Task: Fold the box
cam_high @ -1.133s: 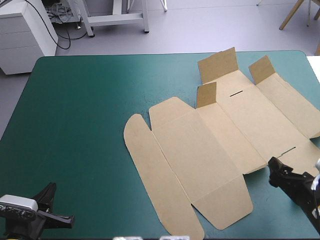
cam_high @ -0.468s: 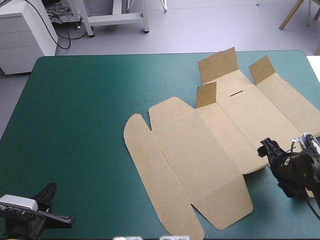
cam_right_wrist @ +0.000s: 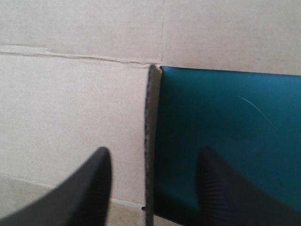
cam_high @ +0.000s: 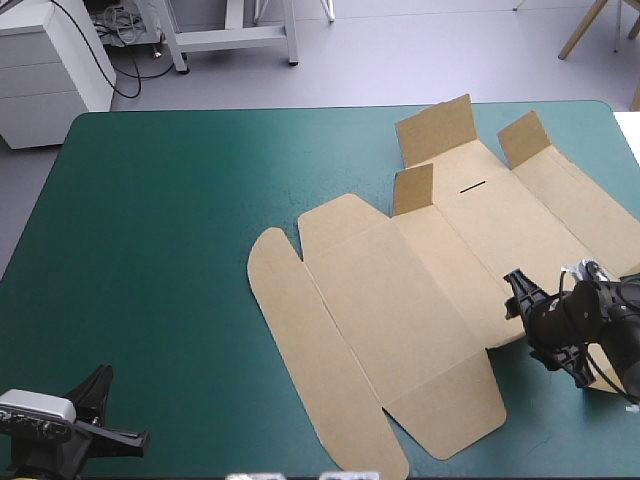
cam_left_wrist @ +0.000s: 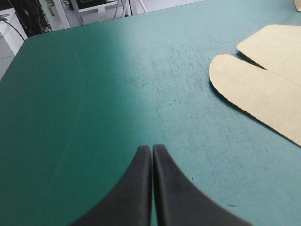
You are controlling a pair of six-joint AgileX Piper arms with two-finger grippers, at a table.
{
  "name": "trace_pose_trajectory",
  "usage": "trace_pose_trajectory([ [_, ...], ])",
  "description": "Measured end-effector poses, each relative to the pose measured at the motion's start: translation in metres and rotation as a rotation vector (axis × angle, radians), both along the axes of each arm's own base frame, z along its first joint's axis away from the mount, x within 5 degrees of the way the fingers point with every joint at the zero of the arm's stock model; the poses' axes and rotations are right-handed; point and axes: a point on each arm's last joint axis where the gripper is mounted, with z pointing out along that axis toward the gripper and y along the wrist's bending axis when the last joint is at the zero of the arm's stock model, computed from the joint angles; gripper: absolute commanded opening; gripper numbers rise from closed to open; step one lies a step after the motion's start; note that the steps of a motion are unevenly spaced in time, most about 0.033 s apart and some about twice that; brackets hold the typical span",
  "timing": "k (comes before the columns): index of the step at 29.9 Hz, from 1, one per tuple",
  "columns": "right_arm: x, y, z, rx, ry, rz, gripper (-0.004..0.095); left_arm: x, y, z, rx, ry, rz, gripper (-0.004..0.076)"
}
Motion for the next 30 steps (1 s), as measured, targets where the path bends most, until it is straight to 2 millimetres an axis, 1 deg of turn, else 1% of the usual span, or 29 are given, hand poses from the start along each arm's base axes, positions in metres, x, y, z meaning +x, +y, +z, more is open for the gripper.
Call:
trace_pose_trajectory([
  [2, -0.001, -0.002, 0.000, 0.008, 0.013, -0.016, 0.0000, 0.000, 0.000, 0.000, 0.000, 0.000, 0.000, -0.0010],
  [6, -0.002, -0.005, -0.001, 0.021, 0.020, -0.038, -0.0003, 0.000, 0.000, 0.000, 0.000, 0.000, 0.000, -0.0010],
  [9, -0.001, -0.005, 0.000, 0.017, 0.008, -0.020, -0.0006, 0.000, 0.000, 0.000, 0.000, 0.000, 0.000, -0.0010],
  [12, 0.000, -0.004, 0.000, -0.014, -0.008, 0.062, -0.0006, 0.000, 0.000, 0.000, 0.000, 0.000, 0.000, -0.0010],
  [15, 0.003, -0.004, 0.001, -0.068, -0.037, 0.192, -0.0006, 0.000, 0.000, 0.000, 0.000, 0.000, 0.000, -0.0010],
  [18, 0.010, -0.005, 0.002, -0.129, -0.076, 0.326, -0.0006, 0.000, 0.000, 0.000, 0.000, 0.000, 0.000, -0.0010],
  [20, 0.019, -0.004, 0.004, -0.157, -0.088, 0.404, -0.0006, 0.000, 0.000, 0.000, 0.000, 0.000, 0.000, -0.0010],
  [24, 0.050, 0.002, 0.003, -0.207, -0.070, 0.616, -0.0007, 0.000, 0.000, 0.000, 0.000, 0.000, 0.000, -0.0010],
  [26, 0.070, 0.011, 0.002, -0.228, -0.051, 0.749, -0.0008, 0.000, 0.000, 0.000, 0.000, 0.000, 0.000, -0.0010],
  [30, 0.113, 0.037, 0.002, -0.286, -0.054, 1.018, -0.0008, 0.000, 0.000, 0.000, 0.000, 0.000, 0.000, -0.0010],
])
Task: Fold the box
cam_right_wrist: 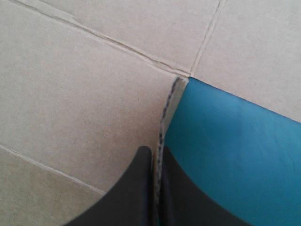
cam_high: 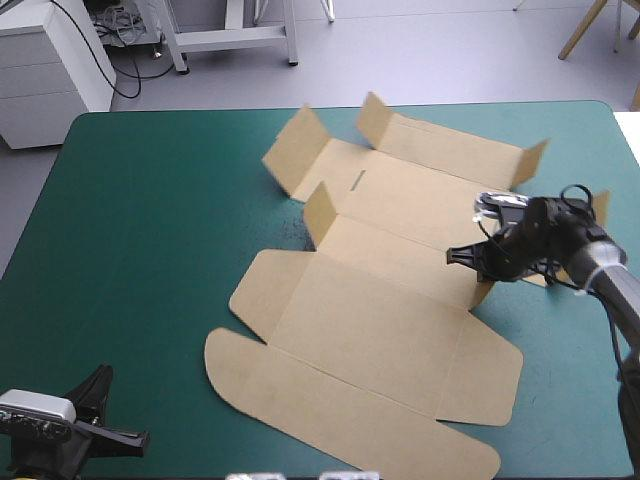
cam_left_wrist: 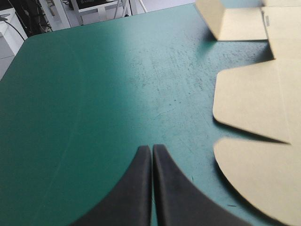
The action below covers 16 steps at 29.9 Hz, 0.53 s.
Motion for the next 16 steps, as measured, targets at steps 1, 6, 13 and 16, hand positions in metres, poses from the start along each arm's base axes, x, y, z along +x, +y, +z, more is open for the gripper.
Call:
trace_pose_trajectory([
  [1, 0.011, 0.008, 0.001, -0.019, -0.006, 0.081, -0.0010, 0.000, 0.000, 0.000, 0.000, 0.000, 0.000, -0.0010],
  [6, 0.055, 0.050, 0.004, -0.111, -0.019, 0.495, -0.0019, 0.000, 0.000, 0.000, 0.000, 0.000, 0.000, -0.0010],
  [13, 0.090, 0.113, 0.011, -0.296, -0.092, 1.010, -0.0019, 0.000, 0.000, 0.000, 0.000, 0.000, 0.000, -0.0010],
  [16, 0.095, 0.144, 0.018, -0.380, -0.175, 1.231, -0.0019, 0.000, 0.000, 0.000, 0.000, 0.000, 0.000, -0.0010],
])
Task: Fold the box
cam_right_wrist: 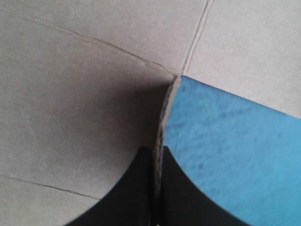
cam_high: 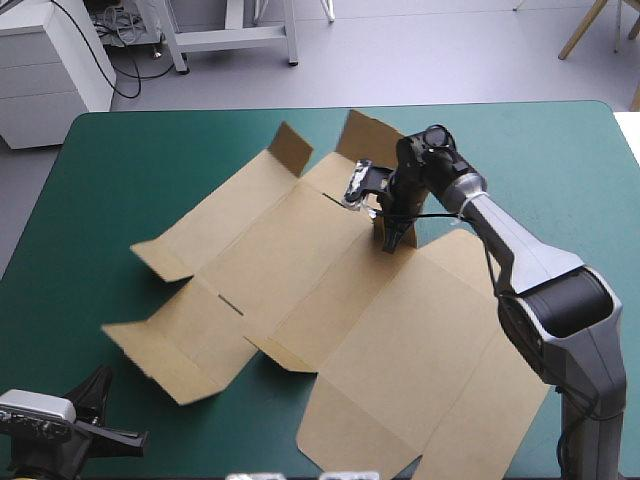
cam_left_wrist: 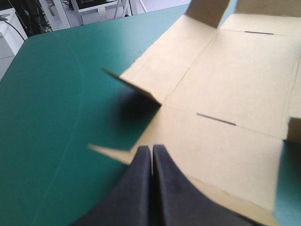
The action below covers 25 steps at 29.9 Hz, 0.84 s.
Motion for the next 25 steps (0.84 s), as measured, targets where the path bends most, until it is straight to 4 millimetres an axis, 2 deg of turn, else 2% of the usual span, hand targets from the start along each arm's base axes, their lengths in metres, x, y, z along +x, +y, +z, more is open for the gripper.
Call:
trace_pose_trajectory([
  [6, -0.004, 0.055, 0.010, 0.009, -0.153, 0.352, -0.0020, 0.000, 0.000, 0.000, 0.000, 0.000, 0.000, -0.0010],
  [9, -0.011, 0.078, 0.007, 0.001, -0.214, 0.506, -0.0020, 0.000, 0.000, 0.000, 0.000, 0.000, 0.000, -0.0010],
  [11, -0.013, 0.087, 0.002, -0.008, -0.224, 0.562, -0.0020, 0.000, 0.000, 0.000, 0.000, 0.000, 0.000, -0.0010],
  [16, -0.010, 0.093, -0.018, -0.045, -0.201, 0.619, -0.0020, 0.000, 0.000, 0.000, 0.000, 0.000, 0.000, -0.0010],
  [25, -0.009, 0.093, -0.018, -0.049, -0.201, 0.600, 0.0007, 0.000, 0.000, 0.000, 0.000, 0.000, 0.000, -0.0010],
])
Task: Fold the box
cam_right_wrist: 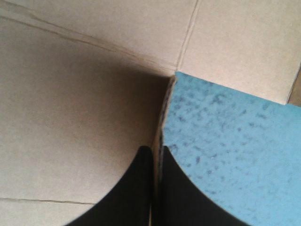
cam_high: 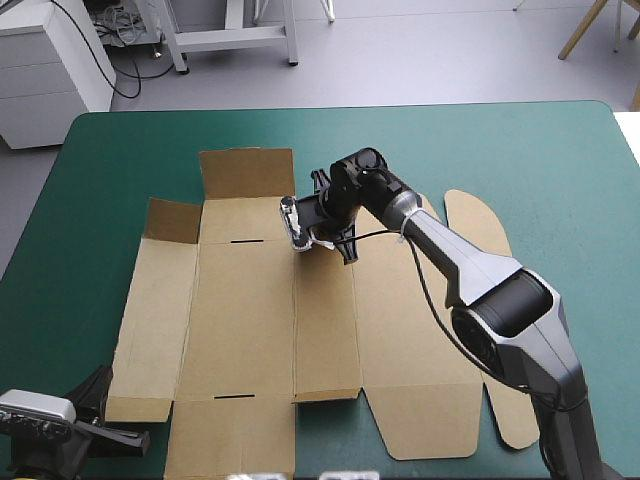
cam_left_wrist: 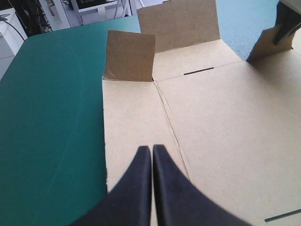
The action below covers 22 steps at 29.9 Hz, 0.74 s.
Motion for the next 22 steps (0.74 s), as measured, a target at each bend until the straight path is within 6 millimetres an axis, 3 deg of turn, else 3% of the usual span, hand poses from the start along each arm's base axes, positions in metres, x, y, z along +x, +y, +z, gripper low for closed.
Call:
trace_pose_trajectory([
  [3, 0.000, 0.000, 0.000, 0.012, 0.006, -0.026, 0.0142, 0.000, 0.000, 0.000, 0.000, 0.000, 0.000, -0.0010],
  [8, 0.003, 0.003, -0.008, 0.023, 0.017, -0.039, 0.0621, 0.000, 0.000, 0.000, 0.000, 0.000, 0.000, -0.0010],
  [11, 0.002, 0.005, -0.005, 0.043, 0.021, -0.061, 0.0796, 0.000, 0.000, 0.000, 0.000, 0.000, 0.000, -0.0008],
  [14, -0.002, 0.009, 0.013, 0.063, -0.003, -0.080, 0.0814, 0.000, 0.000, 0.000, 0.000, 0.000, 0.000, -0.0007],
  [20, -0.029, 0.013, 0.090, 0.210, -0.099, -0.167, 0.0810, 0.000, 0.000, 0.000, -0.002, 0.000, -0.001, 0.0098],
  [22, -0.037, 0.010, 0.106, 0.243, -0.102, -0.196, 0.0809, 0.000, 0.000, 0.000, -0.002, 0.001, -0.001, 0.0150],
])
